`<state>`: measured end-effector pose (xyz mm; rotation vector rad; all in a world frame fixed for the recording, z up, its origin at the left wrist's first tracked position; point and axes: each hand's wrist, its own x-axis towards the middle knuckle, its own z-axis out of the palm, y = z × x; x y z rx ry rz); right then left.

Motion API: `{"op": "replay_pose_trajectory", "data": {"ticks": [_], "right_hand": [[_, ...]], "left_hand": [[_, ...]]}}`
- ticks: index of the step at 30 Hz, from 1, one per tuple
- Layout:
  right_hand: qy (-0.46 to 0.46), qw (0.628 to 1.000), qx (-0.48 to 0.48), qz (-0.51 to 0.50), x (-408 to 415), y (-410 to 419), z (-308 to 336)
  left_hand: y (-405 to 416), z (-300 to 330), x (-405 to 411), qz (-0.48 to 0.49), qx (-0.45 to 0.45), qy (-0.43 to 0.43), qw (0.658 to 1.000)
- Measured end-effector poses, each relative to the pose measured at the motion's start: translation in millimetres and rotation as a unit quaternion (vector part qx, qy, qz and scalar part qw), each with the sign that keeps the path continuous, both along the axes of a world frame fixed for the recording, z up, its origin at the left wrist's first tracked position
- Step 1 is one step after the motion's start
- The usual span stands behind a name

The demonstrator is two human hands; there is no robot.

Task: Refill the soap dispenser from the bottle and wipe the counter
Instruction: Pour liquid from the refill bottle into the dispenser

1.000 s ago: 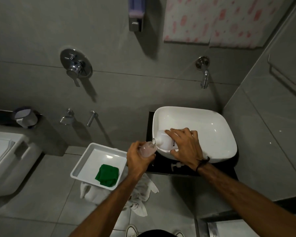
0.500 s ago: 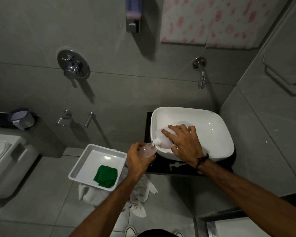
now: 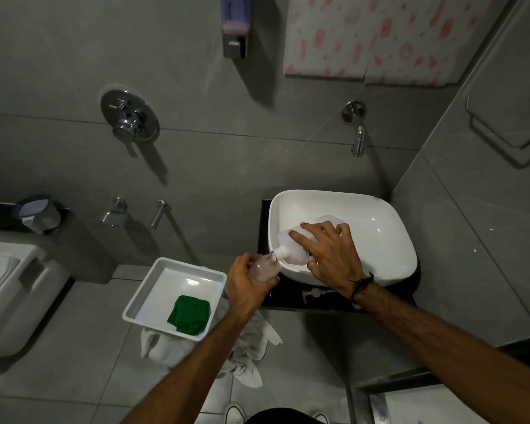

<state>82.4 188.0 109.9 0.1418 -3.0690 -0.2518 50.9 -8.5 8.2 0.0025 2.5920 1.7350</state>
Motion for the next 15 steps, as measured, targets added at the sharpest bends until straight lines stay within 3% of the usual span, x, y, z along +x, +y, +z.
{"op": "replay_pose_trajectory", "data": {"ticks": [15], "right_hand": [[0.000,1.000,0.003,0.000,0.2,1.5,-0.9]], "left_hand": [[2.2,-2.3,-2.4,0.000,0.009,0.000,1.000]]}}
